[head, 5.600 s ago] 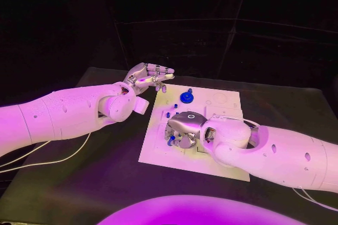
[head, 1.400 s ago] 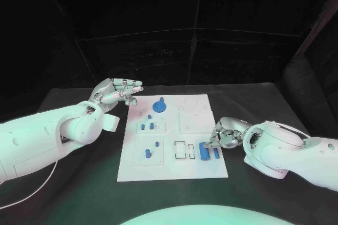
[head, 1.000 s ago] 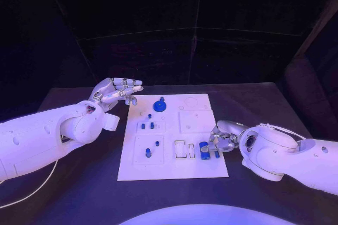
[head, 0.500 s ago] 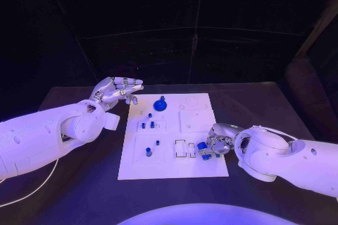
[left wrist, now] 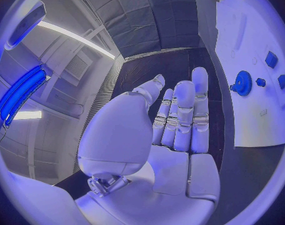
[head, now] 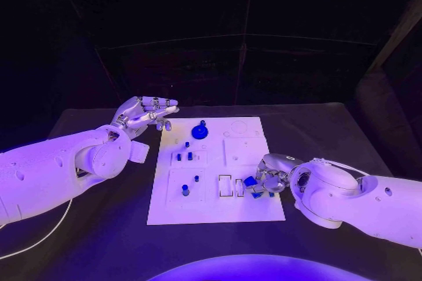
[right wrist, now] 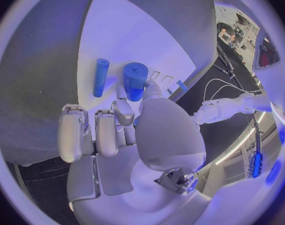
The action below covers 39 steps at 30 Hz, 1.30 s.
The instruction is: Assemble the parts on the task board
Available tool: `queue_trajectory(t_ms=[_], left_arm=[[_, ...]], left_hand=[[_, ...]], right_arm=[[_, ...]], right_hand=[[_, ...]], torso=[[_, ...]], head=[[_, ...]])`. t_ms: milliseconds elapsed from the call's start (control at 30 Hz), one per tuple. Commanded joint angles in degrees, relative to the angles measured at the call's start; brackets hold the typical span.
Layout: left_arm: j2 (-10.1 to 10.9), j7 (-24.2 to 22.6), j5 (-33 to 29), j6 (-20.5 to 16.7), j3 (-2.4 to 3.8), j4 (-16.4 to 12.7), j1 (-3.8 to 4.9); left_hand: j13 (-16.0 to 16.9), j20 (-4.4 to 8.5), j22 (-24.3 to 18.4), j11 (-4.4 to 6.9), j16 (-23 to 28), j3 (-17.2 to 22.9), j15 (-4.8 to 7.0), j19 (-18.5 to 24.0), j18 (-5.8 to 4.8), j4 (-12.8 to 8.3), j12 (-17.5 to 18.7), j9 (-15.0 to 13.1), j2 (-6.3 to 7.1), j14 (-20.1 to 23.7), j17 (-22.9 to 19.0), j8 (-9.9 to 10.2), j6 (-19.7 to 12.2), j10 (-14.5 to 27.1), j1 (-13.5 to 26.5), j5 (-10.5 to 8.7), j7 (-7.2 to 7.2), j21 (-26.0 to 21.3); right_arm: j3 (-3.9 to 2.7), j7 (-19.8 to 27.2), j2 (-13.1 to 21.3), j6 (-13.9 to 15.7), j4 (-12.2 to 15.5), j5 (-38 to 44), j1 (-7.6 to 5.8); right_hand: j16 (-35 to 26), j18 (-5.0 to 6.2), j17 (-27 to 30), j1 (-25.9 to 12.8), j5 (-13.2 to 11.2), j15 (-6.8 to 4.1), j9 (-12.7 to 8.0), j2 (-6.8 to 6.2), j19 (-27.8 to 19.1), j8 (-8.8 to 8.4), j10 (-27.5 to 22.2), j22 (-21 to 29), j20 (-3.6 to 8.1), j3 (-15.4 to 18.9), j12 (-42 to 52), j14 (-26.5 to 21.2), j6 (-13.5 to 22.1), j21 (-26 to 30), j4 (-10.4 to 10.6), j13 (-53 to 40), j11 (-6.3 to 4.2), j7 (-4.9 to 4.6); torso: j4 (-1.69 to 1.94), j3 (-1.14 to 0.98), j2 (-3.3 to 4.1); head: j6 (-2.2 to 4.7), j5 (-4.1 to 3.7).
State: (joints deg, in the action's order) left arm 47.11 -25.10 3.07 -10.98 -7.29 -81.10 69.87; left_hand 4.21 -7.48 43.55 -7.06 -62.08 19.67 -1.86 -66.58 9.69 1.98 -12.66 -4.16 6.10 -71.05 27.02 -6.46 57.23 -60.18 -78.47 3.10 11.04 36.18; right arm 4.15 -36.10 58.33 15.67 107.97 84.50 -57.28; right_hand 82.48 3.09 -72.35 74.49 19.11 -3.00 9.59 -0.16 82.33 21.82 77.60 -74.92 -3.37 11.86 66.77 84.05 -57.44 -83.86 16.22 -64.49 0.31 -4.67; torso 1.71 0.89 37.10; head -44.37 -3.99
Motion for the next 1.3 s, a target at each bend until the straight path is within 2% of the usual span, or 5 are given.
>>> queue_trajectory(t_ms=[33, 233, 433, 933, 1300], left_arm=[[0.03, -0.75, -0.12, 0.73, 0.04, -0.1, 0.07], [0.01, -0.76, -0.12, 0.76, 0.04, -0.08, 0.07], [0.0, -0.74, -0.12, 0.76, 0.04, -0.08, 0.07], [-0.13, -0.65, -0.12, 0.93, 0.04, -0.16, 0.07], [-0.15, -0.61, -0.12, 1.0, 0.04, -0.22, 0.07]], left_hand=[[-0.03, -0.21, -0.07, 0.02, 0.17, -0.31, -0.1, 0.04, 0.79, 0.04, -0.2, -0.01, -0.14, 0.33, -0.04, -0.18, -0.25, 0.29, 0.55, 0.14, 0.12, -0.24], [-0.03, -0.21, -0.07, 0.02, 0.17, -0.31, -0.1, 0.04, 0.79, 0.04, -0.2, -0.01, -0.14, 0.33, -0.04, -0.18, -0.25, 0.29, 0.55, 0.14, 0.12, -0.24], [-0.03, -0.21, -0.07, 0.02, 0.17, -0.31, -0.1, 0.04, 0.79, 0.04, -0.2, -0.01, -0.14, 0.33, -0.04, -0.18, -0.25, 0.29, 0.55, 0.14, 0.12, -0.24], [-0.03, -0.21, -0.07, 0.02, 0.17, -0.31, -0.1, 0.04, 0.79, 0.04, -0.2, -0.01, -0.14, 0.33, -0.04, -0.18, -0.25, 0.29, 0.55, 0.14, 0.12, -0.24], [-0.03, -0.22, -0.13, 0.03, 0.17, -0.39, -0.11, 0.02, 0.79, 0.09, -0.3, -0.01, -0.18, 0.34, -0.1, -0.22, -0.32, 0.39, 0.6, 0.15, 0.1, -0.31]], right_arm=[[0.15, 0.63, 0.73, 5.26, 0.97, -0.05, 0.14], [0.12, 2.64, 1.93, 11.47, 3.43, -3.02, 0.13], [0.1, 4.18, 1.98, 14.24, 4.84, -5.28, 0.11], [0.08, 2.3, -4.29, 7.52, 2.08, -8.92, 0.09], [0.06, 1.0, -7.51, 7.54, -0.85, -8.24, 0.07]], right_hand=[[0.33, -0.61, -0.07, 0.81, 1.21, -0.34, 0.39, 0.44, 0.35, 0.34, 0.48, -5.46, 0.14, -0.11, 0.11, 2.85, -0.2, -0.32, 0.08, -0.24, 0.08, -0.19], [0.28, -0.64, -0.16, 2.13, 6.41, -0.47, 0.74, 1.1, 0.46, 0.52, 0.85, -5.64, 0.26, 0.02, 0.19, 2.84, -0.19, -0.42, 0.04, -1.07, -0.06, -0.07], [0.3, -0.67, -0.28, 2.32, 7.65, -0.51, 0.87, 1.31, 0.54, 0.57, 1.03, -5.75, 0.29, 0.16, 0.24, 2.86, -0.23, -0.48, 0.15, -1.41, -0.11, -0.02], [0.44, -0.69, -0.76, -0.37, 6.2, -0.48, 1.14, 1.71, 0.6, 0.64, 1.53, -5.88, 0.27, 1.77, 0.36, 2.95, -0.48, -0.54, 0.48, -2.17, -0.1, 0.02], [0.5, -0.69, -1.04, -1.98, 5.23, -0.72, 1.62, 1.97, 0.62, 1.15, 1.94, -5.95, 0.43, 2.89, 0.5, 2.99, -1.41, -0.55, 0.43, -2.79, -0.41, 0.43]], torso=[[-0.01, -0.01, -0.08], [0.12, 0.07, -0.23], [0.15, 0.09, -0.23], [0.21, 0.14, -0.09], [0.13, 0.06, -0.09]], head=[[0.24, 0.0], [0.47, -0.14], [0.68, 0.05], [0.6, 0.57], [0.39, 1.2]])
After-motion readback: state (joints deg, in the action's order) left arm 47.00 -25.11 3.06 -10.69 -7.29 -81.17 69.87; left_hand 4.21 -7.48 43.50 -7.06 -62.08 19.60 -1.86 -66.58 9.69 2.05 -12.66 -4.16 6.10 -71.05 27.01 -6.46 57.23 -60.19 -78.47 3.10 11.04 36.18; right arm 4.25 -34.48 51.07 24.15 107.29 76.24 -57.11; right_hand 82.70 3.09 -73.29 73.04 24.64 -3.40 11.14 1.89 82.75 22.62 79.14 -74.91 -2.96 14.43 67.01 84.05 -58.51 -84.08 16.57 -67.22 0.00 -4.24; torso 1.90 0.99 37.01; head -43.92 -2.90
